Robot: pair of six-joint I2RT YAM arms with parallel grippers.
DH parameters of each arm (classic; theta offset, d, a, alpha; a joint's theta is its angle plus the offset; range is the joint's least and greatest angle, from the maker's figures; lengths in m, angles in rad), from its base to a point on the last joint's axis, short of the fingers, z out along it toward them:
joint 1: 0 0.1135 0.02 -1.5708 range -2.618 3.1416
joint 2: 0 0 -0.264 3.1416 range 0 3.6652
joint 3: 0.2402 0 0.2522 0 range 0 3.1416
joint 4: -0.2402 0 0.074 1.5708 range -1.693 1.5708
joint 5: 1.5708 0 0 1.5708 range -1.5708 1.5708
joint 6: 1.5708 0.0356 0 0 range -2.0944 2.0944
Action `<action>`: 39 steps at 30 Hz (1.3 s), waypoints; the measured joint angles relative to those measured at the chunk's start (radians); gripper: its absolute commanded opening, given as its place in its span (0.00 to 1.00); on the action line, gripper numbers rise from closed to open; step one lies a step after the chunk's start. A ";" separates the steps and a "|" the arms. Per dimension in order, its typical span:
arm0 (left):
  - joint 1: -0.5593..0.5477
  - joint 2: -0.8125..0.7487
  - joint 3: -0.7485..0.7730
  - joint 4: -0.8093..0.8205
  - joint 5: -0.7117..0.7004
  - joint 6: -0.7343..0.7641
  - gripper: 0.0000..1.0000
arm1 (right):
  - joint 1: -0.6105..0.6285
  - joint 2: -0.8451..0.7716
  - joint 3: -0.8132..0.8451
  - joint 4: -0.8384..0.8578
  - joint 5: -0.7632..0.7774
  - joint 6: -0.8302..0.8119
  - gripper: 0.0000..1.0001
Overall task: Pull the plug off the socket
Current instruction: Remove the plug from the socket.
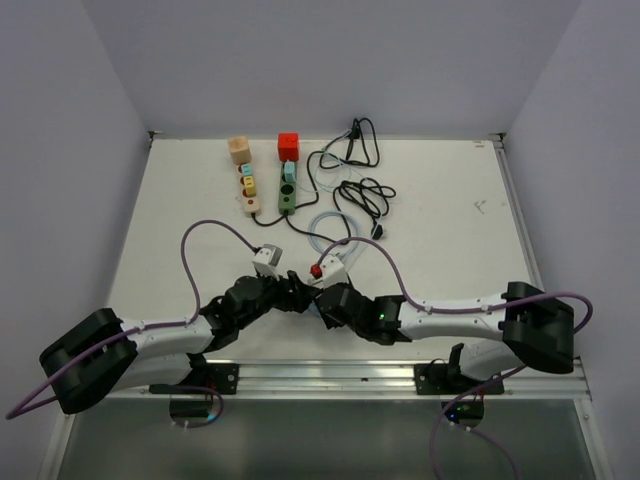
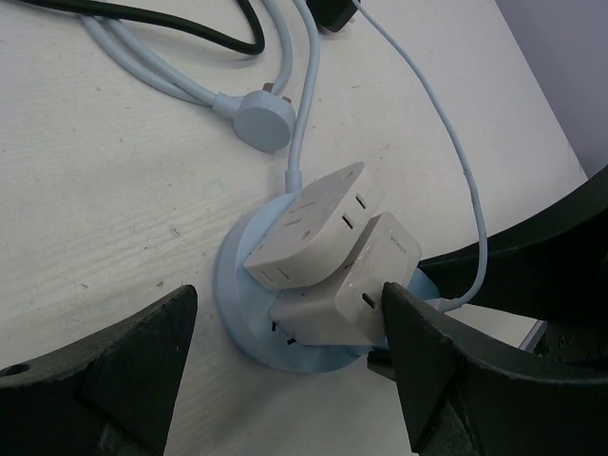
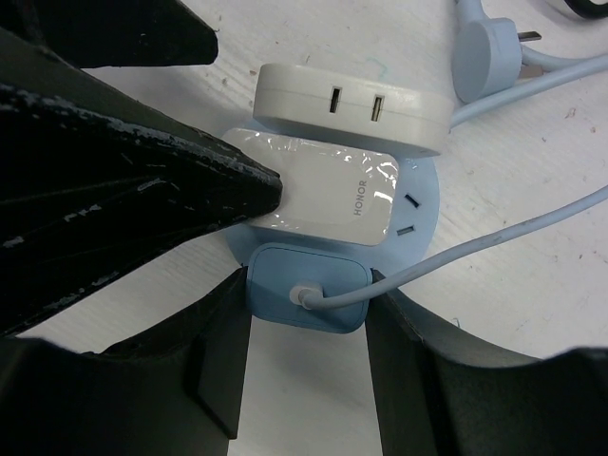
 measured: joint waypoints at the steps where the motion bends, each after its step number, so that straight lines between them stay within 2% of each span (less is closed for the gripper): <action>1: 0.000 0.000 0.000 0.000 -0.001 0.000 0.82 | 0.000 -0.002 -0.002 0.001 0.001 0.005 0.04; 15: -0.006 0.005 0.000 0.002 0.013 -0.017 0.82 | -0.087 -0.151 -0.148 0.101 -0.159 0.059 0.04; 21: -0.006 0.006 -0.009 0.013 0.009 -0.023 0.82 | -0.082 -0.122 -0.115 0.071 -0.146 0.056 0.04; 30: -0.007 0.008 -0.015 0.020 -0.002 -0.026 0.83 | -0.011 -0.024 0.008 -0.064 -0.021 0.069 0.05; 35: -0.008 0.013 -0.015 0.024 -0.003 -0.026 0.84 | -0.008 -0.027 0.008 -0.070 -0.013 0.089 0.07; 39: -0.008 0.016 -0.015 0.025 -0.003 -0.027 0.85 | -0.036 -0.093 -0.060 -0.021 -0.062 0.111 0.07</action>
